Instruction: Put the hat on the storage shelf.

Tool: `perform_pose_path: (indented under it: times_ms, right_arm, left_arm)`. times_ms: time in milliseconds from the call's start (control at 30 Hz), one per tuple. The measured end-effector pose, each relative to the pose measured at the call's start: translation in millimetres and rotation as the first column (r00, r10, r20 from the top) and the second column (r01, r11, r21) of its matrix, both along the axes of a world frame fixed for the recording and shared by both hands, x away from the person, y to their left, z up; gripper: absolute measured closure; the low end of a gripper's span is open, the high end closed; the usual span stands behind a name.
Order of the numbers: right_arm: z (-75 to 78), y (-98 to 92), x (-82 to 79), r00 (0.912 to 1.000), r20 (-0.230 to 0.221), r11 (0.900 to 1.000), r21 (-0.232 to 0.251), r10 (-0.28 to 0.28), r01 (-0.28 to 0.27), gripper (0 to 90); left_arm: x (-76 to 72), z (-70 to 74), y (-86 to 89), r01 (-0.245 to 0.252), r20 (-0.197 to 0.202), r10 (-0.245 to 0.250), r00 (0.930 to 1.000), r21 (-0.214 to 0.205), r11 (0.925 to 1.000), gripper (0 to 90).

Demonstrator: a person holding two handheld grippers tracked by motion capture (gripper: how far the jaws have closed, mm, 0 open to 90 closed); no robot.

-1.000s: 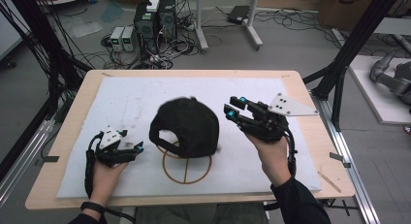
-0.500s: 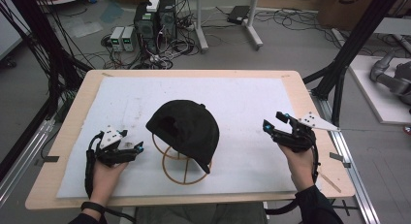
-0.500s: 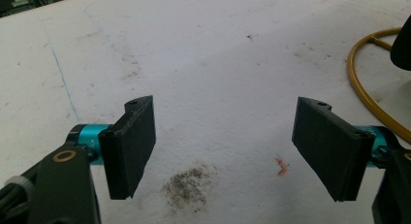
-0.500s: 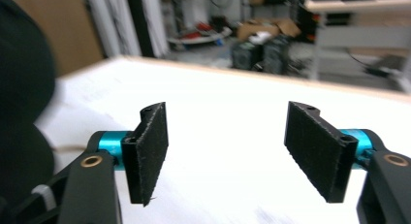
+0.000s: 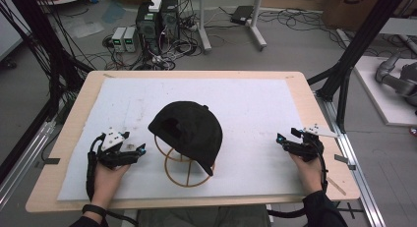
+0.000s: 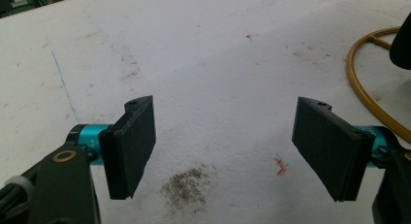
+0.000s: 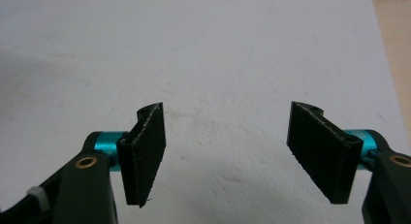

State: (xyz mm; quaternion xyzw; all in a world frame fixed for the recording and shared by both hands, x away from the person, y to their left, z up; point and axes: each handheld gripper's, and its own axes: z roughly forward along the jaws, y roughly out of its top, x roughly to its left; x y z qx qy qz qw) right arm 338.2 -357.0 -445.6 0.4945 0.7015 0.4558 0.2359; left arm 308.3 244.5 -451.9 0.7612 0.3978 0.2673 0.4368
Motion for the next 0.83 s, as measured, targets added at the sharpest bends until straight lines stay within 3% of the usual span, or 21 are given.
perform_pose_path:
  times_ms: [167,333,633,833]
  right_arm:
    - [-5.6,-3.9,1.2,0.9997,-0.016,0.9992,0.036,-0.018,0.018,29.6]
    - [-5.9,-3.2,1.5,0.9998,-0.016,0.9996,0.027,-0.011,0.011,29.5]
    - [-6.8,-5.3,3.8,0.9990,-0.042,0.9986,0.051,-0.013,0.015,28.2]
    - [-7.1,-3.9,5.5,0.9984,-0.055,0.9994,0.034,-0.007,0.009,28.2]
  left_arm:
    - [0.4,0.0,0.6,-0.003,-0.006,0.003,1.0000,-0.008,1.0000,23.8]
    - [0.3,-0.1,0.5,-0.004,-0.006,0.004,1.0000,-0.009,0.9999,23.7]
    - [0.2,-0.1,0.1,-0.005,-0.003,0.005,1.0000,0.000,1.0000,23.7]
    - [0.3,-0.2,-0.6,-0.006,-0.004,0.006,1.0000,0.004,1.0000,23.7]
